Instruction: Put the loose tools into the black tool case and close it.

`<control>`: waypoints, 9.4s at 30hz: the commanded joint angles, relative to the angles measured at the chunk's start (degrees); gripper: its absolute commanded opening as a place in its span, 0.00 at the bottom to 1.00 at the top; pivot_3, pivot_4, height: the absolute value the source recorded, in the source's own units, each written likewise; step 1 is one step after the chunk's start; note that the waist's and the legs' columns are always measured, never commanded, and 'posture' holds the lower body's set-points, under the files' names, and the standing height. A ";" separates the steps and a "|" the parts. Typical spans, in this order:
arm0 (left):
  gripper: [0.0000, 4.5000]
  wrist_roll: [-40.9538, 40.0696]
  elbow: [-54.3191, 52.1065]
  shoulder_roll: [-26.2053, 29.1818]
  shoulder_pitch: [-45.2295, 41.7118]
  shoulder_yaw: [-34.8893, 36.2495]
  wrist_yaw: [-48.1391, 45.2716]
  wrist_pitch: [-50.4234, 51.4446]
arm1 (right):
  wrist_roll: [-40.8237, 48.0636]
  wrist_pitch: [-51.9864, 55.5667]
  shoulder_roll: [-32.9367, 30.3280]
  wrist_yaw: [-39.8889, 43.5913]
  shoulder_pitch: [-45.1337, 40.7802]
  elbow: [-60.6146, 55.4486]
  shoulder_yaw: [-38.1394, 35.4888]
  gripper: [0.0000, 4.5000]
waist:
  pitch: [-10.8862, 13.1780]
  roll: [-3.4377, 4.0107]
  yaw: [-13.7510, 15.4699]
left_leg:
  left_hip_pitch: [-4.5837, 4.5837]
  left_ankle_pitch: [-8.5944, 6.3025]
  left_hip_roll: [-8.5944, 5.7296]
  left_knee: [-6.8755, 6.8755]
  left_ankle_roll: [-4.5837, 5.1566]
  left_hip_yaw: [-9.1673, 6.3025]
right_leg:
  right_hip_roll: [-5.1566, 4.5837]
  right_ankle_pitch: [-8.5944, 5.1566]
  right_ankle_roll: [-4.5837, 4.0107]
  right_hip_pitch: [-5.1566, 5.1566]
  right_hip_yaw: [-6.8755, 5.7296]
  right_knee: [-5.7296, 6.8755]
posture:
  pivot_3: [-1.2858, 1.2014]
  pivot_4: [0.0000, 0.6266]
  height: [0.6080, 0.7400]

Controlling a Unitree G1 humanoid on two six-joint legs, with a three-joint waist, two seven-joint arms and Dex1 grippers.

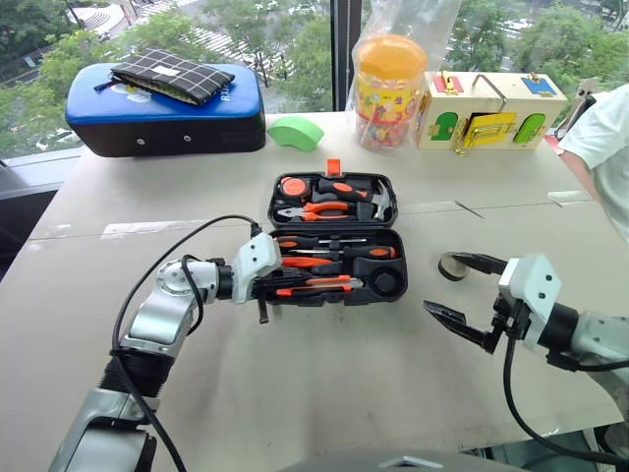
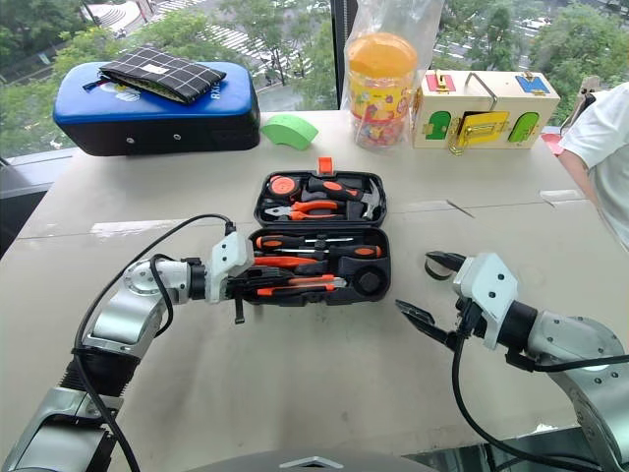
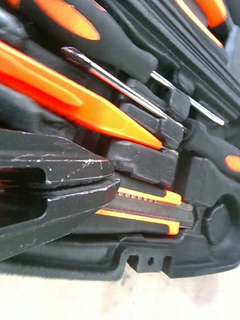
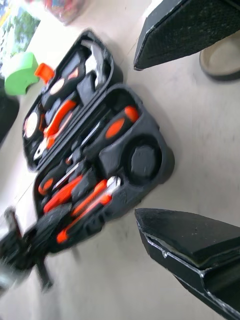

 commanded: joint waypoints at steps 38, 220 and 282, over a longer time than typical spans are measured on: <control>1.00 -34.47 -47.89 5.97 31.47 30.57 8.95 18.89 | -6.05 25.74 -1.56 2.90 -33.27 18.04 15.55 0.01 | 0.61 0.02 -0.10 | -0.01 -0.08 0.00 -0.12 -0.14 0.27 | -0.10 -0.12 -0.28 -0.04 0.25 -0.17 | 0.52 0.24 1.00; 0.01 -30.32 -15.70 22.75 11.15 20.29 -10.40 37.10 | 2.11 23.76 0.04 5.45 -16.37 7.38 13.50 0.00 | 0.66 -0.47 -1.43 | 0.15 0.11 0.34 -0.34 -0.23 0.72 | -0.13 0.19 -0.48 -0.86 -0.11 0.64 | 0.52 0.24 1.00; 0.01 4.63 -0.57 5.73 -13.12 -12.57 -2.81 21.53 | 10.59 26.52 38.56 -13.06 -32.52 22.00 9.08 0.00 | 0.05 -0.30 -1.66 | 0.94 0.16 0.48 -0.68 -0.29 0.68 | 0.69 0.35 -0.51 -0.58 0.35 0.84 | 0.52 0.24 1.00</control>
